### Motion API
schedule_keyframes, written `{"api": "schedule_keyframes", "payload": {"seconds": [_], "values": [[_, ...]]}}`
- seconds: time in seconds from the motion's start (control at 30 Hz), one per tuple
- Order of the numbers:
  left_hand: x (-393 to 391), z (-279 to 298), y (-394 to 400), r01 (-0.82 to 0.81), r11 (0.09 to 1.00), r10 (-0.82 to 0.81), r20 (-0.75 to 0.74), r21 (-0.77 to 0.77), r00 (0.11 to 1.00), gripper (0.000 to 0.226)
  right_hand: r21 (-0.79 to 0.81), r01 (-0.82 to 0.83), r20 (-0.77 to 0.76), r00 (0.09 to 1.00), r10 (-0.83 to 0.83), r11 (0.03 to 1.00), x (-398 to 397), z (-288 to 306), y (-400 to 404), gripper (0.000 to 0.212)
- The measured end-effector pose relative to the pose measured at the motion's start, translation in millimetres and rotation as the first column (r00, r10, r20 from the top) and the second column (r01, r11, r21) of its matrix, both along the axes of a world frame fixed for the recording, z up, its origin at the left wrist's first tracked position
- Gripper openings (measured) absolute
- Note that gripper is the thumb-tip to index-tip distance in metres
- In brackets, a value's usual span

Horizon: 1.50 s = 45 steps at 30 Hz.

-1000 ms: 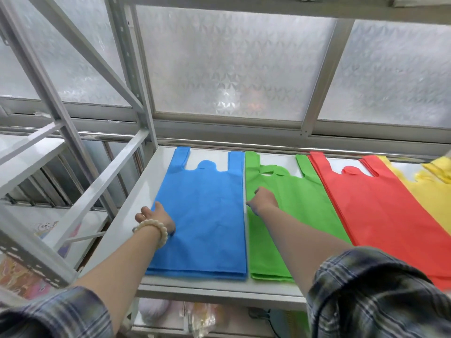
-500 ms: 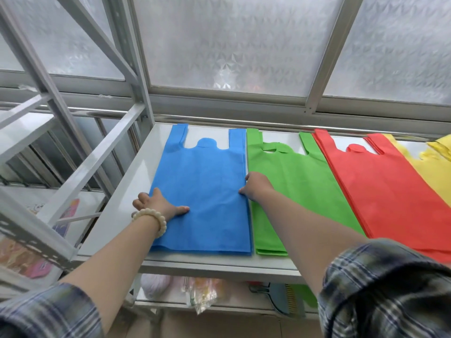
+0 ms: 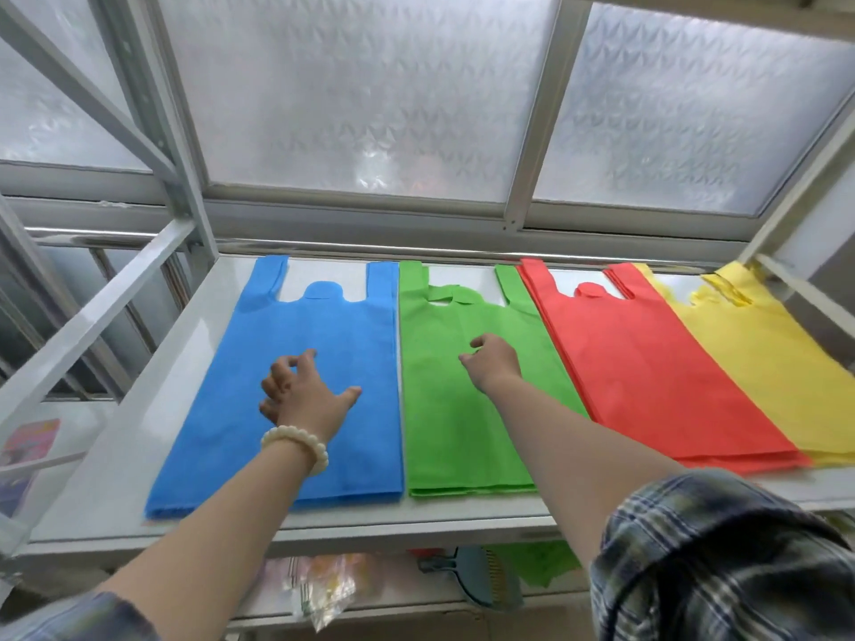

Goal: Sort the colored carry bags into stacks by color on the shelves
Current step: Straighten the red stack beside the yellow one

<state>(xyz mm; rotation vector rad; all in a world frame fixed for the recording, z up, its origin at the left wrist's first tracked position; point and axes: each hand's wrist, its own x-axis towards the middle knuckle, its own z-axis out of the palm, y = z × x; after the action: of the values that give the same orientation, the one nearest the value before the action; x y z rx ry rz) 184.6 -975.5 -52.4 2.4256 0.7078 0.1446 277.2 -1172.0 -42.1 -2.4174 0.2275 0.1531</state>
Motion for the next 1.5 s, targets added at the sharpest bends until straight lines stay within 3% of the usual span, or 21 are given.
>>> {"api": "schedule_keyframes", "payload": {"seconds": [0.13, 0.23, 0.3, 0.4, 0.53, 0.67, 0.8, 0.93, 1.13, 1.5], "values": [[9.1, 4.0, -82.3, 0.205, 0.979, -0.205, -0.072, -0.011, 0.976, 0.061, -0.055, 0.143, 0.017, 0.99, -0.143, 0.988, 13.0, 8.3, -77.4, 0.035], [15.5, -2.0, -152.0, 0.352, 0.924, -0.366, -0.084, -0.146, 0.927, 0.051, -0.12, 0.222, 0.028, 0.975, -0.221, 0.968, 23.3, 9.5, -147.3, 0.033], [16.8, -5.1, -201.4, 0.404, 0.881, -0.433, -0.076, -0.247, 0.898, 0.047, -0.176, 0.267, 0.017, 0.963, -0.268, 0.948, 27.7, 7.4, -198.6, 0.033], [21.1, -7.7, -266.7, 0.396, 0.881, -0.431, -0.095, -0.259, 0.897, 0.051, -0.267, 0.307, -0.023, 0.946, -0.324, 0.913, 31.3, 0.3, -273.5, 0.035], [31.7, -6.1, -321.0, 0.36, 0.918, -0.384, -0.149, -0.163, 0.911, 0.077, -0.324, 0.321, -0.054, 0.933, -0.357, 0.89, 36.3, -11.5, -346.3, 0.04], [26.6, -4.1, -350.0, 0.459, 0.889, -0.435, -0.327, -0.006, 0.839, 0.114, -0.294, 0.254, -0.069, 0.956, -0.286, 0.921, 50.1, -13.1, -381.9, 0.035], [15.8, -5.9, -361.1, 0.547, 0.834, -0.466, -0.436, 0.073, 0.77, 0.125, -0.219, 0.153, -0.103, 0.978, -0.179, 0.964, 65.8, -10.7, -389.0, 0.039], [11.2, -6.3, -369.3, 0.605, 0.79, -0.498, -0.474, 0.099, 0.727, 0.113, -0.192, 0.147, -0.117, 0.978, -0.171, 0.97, 70.2, -11.7, -392.6, 0.036], [12.9, -2.4, -369.6, 0.616, 0.778, -0.524, -0.411, 0.126, 0.746, 0.072, -0.185, 0.136, -0.133, 0.978, -0.162, 0.973, 69.8, -8.8, -400.5, 0.034], [10.7, 12.2, -375.1, 0.625, 0.743, -0.449, -0.516, 0.237, 0.729, 0.05, -0.178, 0.094, -0.15, 0.981, -0.121, 0.98, 66.0, -2.4, -393.3, 0.029]]}}
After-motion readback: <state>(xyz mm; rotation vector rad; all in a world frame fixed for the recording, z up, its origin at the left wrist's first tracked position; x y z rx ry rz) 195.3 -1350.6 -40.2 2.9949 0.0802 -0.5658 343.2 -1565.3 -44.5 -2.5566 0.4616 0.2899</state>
